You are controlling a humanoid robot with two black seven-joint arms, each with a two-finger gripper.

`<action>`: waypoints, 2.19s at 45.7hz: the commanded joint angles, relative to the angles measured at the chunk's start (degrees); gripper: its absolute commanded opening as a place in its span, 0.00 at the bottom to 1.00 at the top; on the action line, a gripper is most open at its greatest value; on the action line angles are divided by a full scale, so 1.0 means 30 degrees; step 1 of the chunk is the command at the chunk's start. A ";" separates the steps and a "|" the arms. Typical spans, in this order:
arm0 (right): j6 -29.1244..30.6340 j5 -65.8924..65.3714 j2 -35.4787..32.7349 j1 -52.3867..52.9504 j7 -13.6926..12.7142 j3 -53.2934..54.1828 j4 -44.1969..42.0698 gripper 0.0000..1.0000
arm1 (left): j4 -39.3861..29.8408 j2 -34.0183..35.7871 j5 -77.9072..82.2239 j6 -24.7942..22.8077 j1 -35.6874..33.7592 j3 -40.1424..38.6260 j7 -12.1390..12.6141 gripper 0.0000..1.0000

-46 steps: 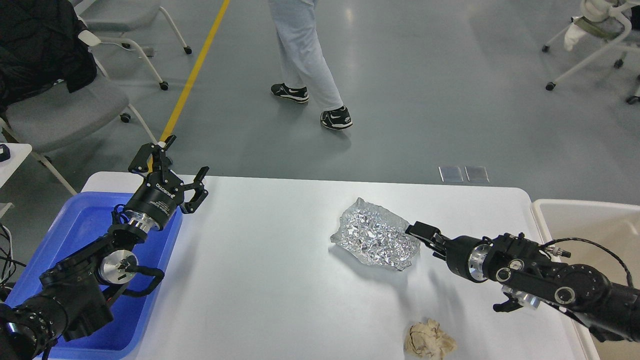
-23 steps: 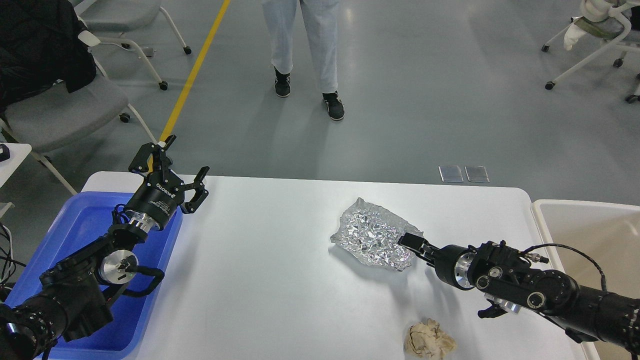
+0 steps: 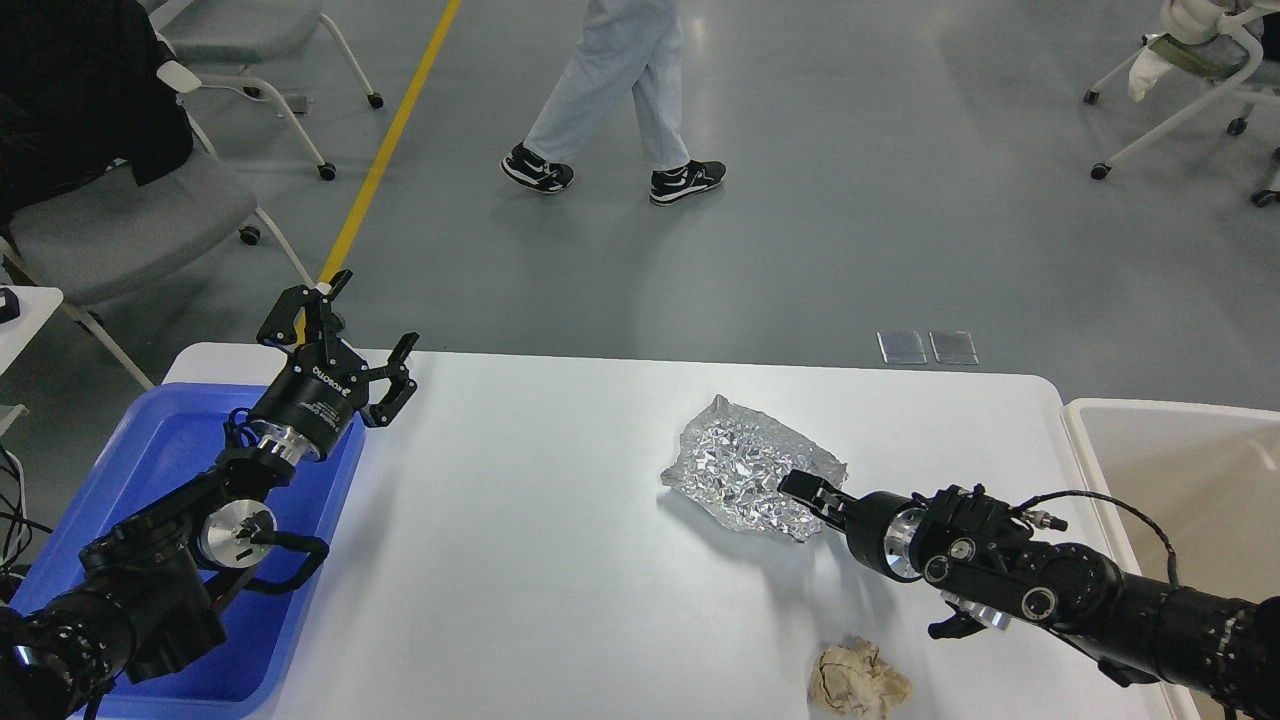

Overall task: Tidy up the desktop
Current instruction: 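Close the right gripper on the side of the silver foil ball, then lift the foil ball with the right gripper and carry it over the beige bin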

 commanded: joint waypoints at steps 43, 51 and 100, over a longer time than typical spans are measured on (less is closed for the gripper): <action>-0.0064 0.0263 0.0323 0.0014 0.0016 -0.0587 -0.0524 0.00 | 0.0000 0.0000 -0.0001 0.0000 0.0000 0.0000 0.0001 1.00; -0.0006 0.0410 0.0294 0.0073 0.0046 -0.0265 -0.0290 0.00 | 0.0000 0.0000 -0.0001 0.0000 0.0000 0.0000 0.0001 1.00; 0.2278 0.2167 -1.0630 0.3177 0.0280 0.2314 0.7298 0.00 | 0.0000 0.0000 -0.0001 0.0000 0.0000 0.0000 0.0001 1.00</action>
